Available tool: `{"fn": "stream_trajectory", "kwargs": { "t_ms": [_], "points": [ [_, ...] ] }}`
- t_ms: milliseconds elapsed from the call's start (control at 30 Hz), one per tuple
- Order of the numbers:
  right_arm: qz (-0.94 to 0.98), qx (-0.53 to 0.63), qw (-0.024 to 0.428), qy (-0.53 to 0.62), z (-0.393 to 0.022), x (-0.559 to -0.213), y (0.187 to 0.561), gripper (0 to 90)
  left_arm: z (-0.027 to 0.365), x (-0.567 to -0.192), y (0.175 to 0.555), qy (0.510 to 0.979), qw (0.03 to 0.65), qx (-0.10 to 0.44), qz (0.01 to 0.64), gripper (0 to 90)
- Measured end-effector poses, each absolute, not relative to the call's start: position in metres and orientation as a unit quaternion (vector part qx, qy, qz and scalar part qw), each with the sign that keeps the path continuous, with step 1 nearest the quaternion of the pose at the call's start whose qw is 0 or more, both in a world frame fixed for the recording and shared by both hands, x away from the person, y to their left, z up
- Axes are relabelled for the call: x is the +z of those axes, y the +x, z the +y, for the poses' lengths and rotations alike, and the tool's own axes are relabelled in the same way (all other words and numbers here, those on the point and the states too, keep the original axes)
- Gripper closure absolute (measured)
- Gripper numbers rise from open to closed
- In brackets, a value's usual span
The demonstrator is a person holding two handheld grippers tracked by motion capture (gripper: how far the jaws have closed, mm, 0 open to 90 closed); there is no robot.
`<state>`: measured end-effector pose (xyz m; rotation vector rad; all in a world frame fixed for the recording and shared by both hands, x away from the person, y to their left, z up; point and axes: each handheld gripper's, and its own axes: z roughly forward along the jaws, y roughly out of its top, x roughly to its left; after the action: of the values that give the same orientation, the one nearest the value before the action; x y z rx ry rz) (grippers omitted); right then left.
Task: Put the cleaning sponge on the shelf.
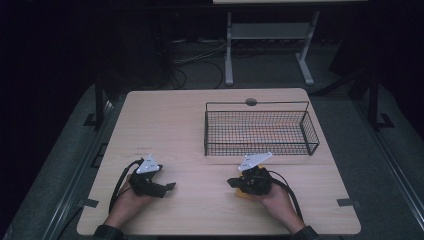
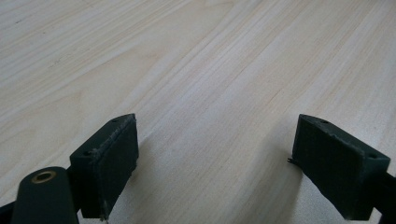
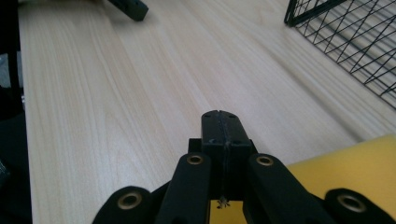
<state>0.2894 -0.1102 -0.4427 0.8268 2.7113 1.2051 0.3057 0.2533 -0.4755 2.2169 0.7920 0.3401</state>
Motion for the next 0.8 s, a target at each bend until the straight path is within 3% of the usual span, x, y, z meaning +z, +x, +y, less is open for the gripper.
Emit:
{"fn": "stream_trajectory", "kwargs": {
  "t_ms": [800],
  "points": [
    [0.881,0.368,0.03,0.295,-0.139,-0.445,0.278,89.4,0.254,-0.475,0.306,0.867,0.369,0.133,0.307,13.8]
  ]
}}
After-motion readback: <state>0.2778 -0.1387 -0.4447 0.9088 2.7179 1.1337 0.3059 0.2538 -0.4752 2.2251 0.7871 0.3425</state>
